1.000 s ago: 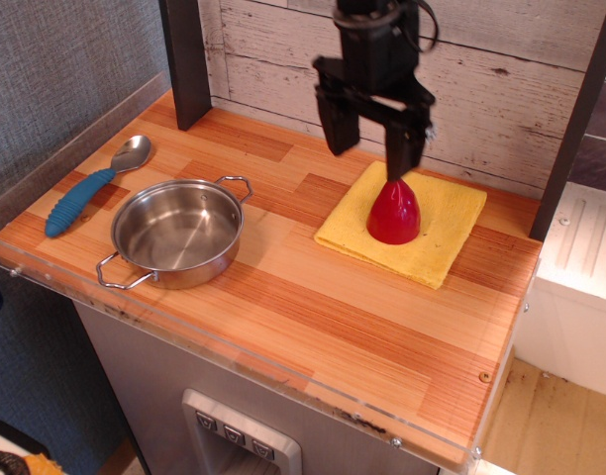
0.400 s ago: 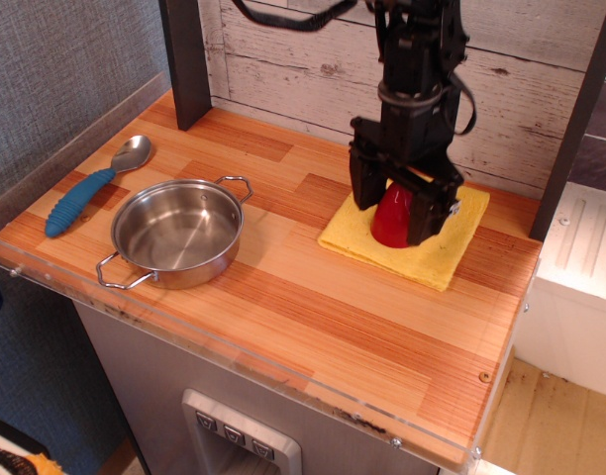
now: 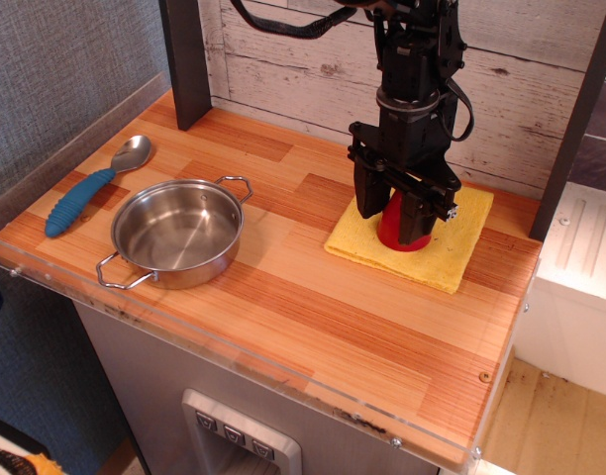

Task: Put the red item to the right of the spoon.

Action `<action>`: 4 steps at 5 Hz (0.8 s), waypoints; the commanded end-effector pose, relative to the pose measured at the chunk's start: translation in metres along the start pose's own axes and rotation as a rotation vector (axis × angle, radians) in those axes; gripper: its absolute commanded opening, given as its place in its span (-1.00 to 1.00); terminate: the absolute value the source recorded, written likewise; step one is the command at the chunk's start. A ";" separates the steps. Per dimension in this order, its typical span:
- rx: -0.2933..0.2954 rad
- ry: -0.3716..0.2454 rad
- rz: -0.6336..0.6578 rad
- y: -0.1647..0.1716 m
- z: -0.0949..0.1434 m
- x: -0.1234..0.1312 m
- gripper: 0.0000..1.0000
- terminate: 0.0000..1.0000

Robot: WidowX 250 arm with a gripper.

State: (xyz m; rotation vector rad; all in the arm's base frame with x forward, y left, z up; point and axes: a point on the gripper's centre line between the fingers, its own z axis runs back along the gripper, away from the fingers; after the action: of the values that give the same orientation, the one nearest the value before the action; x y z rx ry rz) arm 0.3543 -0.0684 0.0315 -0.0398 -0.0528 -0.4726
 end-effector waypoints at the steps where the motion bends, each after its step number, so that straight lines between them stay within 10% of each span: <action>1: -0.033 -0.142 0.009 0.019 0.064 -0.011 -1.00 -1.00; 4: 0.025 -0.110 0.271 0.139 0.075 -0.056 -1.00 -1.00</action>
State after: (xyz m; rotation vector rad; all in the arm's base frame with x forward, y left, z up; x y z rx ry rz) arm 0.3683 0.0818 0.0772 -0.0674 -0.1066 -0.1994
